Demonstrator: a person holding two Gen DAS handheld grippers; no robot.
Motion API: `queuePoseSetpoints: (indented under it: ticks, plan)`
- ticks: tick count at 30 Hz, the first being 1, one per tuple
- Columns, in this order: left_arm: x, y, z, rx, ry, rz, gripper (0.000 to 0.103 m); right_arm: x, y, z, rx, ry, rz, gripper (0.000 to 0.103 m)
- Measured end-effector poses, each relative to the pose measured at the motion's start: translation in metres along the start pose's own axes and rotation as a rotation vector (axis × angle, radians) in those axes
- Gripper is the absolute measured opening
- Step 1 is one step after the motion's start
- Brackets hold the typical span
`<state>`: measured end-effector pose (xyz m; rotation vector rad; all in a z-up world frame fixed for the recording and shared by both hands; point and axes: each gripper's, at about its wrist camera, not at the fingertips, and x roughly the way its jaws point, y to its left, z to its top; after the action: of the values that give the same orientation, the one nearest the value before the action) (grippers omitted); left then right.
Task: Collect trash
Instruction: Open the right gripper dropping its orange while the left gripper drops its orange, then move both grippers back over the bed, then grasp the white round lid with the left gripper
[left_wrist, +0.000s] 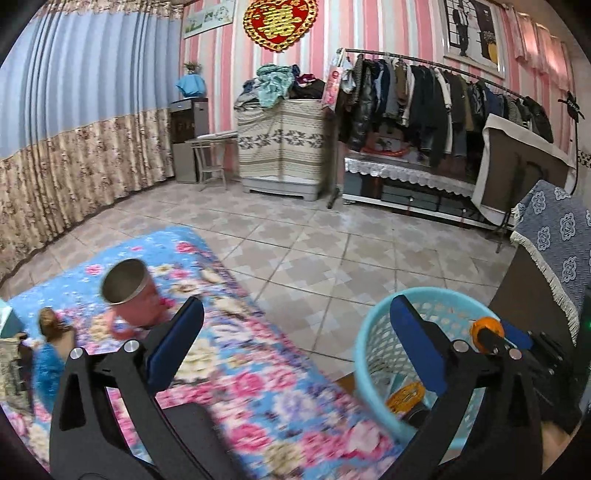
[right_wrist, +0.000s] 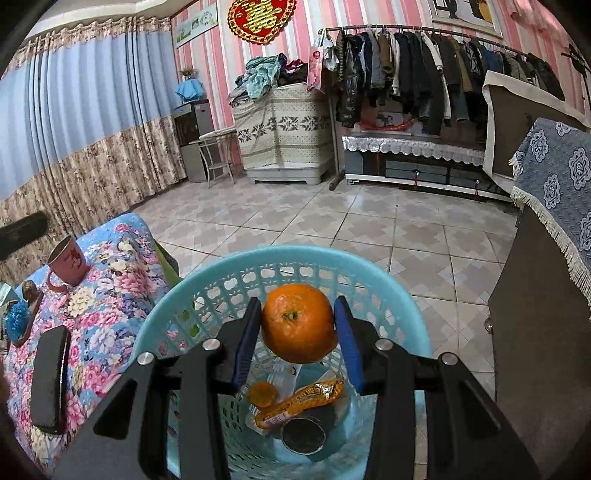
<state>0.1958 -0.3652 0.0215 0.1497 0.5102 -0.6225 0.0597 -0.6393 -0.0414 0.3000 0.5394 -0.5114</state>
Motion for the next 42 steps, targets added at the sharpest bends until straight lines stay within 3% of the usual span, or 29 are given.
queuePoseSetpoints:
  ticks: [1,4,11,16,21,30,36,40,42]
  plan:
    - [-0.006,0.006,0.000,-0.010,-0.001,0.003,0.098,0.002,0.002,0.001,-0.001,0.004,-0.003,0.045]
    - [-0.025,0.027,-0.001,-0.048,0.001,0.017,0.098,0.003,0.007,0.002,0.005,-0.006,-0.018,0.075]
    - [-0.079,0.086,-0.014,-0.096,-0.029,0.117,0.098,-0.019,0.033,0.007,0.005,-0.074,-0.051,0.096]
    - [-0.113,0.145,-0.036,-0.187,-0.021,0.182,0.098,-0.037,0.082,0.006,-0.026,-0.091,0.036,0.098]
    - [-0.140,0.209,-0.073,-0.229,0.007,0.338,0.098,-0.050,0.146,-0.001,-0.058,-0.083,0.163,0.098]
    - [-0.168,0.320,-0.152,-0.369,0.130,0.518,0.098,-0.049,0.252,-0.033,-0.179,-0.022,0.317,0.098]
    - [-0.158,0.358,-0.186,-0.447,0.221,0.520,0.097,-0.049,0.287,-0.051,-0.245,0.008,0.344,0.098]
    - [-0.140,0.364,-0.194,-0.439,0.277,0.518,0.097,-0.048,0.300,-0.052,-0.262,0.014,0.348,0.098]
    - [-0.130,0.362,-0.196,-0.419,0.313,0.505,0.092,-0.046,0.305,-0.054,-0.268,0.021,0.352,0.098]
